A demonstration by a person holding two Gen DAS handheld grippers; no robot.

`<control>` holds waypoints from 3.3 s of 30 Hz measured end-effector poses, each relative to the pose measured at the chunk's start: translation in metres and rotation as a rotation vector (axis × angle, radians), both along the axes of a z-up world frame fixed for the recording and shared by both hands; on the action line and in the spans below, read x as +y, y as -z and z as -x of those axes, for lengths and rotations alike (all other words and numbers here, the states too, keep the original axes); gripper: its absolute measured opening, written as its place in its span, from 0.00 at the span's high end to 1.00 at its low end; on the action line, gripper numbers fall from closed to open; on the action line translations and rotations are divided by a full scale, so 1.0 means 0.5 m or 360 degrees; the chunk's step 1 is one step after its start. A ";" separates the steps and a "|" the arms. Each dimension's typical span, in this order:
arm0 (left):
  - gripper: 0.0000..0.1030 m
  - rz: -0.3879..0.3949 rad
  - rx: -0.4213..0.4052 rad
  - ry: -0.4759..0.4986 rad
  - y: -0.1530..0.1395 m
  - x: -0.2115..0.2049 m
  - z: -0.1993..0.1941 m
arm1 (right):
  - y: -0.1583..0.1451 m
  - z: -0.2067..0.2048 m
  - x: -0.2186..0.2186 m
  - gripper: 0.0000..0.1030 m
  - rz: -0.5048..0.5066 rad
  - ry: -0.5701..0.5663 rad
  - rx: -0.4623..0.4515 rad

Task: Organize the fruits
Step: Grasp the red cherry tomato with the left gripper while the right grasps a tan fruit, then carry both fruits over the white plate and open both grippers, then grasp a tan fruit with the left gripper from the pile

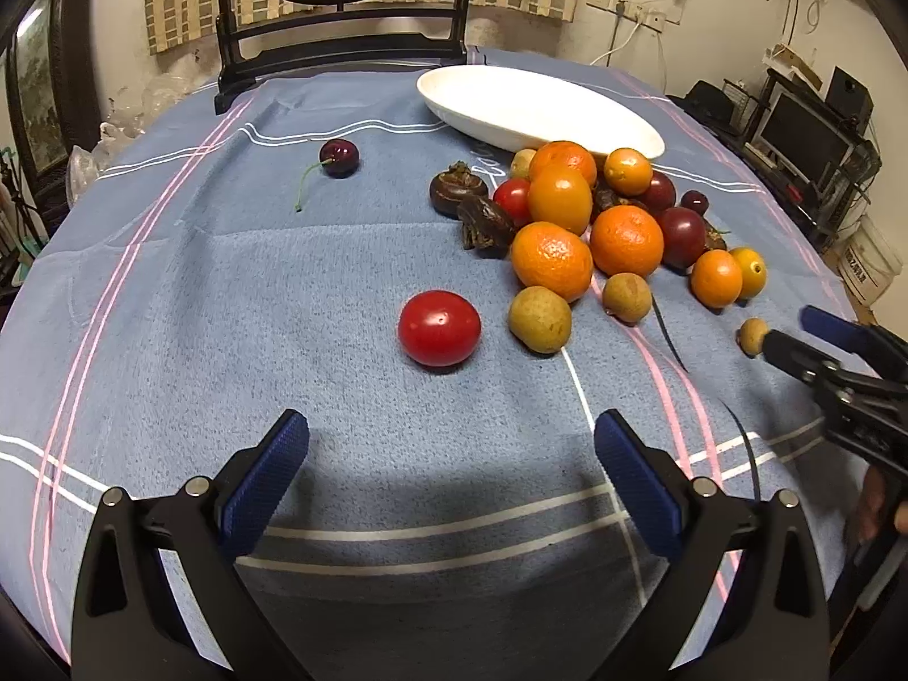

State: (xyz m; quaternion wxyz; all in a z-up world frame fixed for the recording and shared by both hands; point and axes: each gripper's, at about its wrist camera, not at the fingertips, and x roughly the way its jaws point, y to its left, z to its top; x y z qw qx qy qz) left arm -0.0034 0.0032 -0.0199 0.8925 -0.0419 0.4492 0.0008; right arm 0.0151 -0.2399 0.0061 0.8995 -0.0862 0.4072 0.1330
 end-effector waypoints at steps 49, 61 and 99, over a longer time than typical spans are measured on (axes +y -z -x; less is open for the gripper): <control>0.54 0.0084 -0.0056 0.0098 -0.053 -0.086 -0.484 | -0.031 -0.369 0.069 0.62 -0.0383 -0.0014 0.0130; 0.14 0.0169 -0.0088 0.0040 -0.074 -0.041 -0.420 | -0.058 -0.329 0.028 0.28 -0.0410 0.0064 0.0009; 0.73 0.0054 0.0022 0.0328 0.008 -0.050 -0.113 | 0.001 -0.043 -0.019 0.23 -0.0290 -0.0034 0.0044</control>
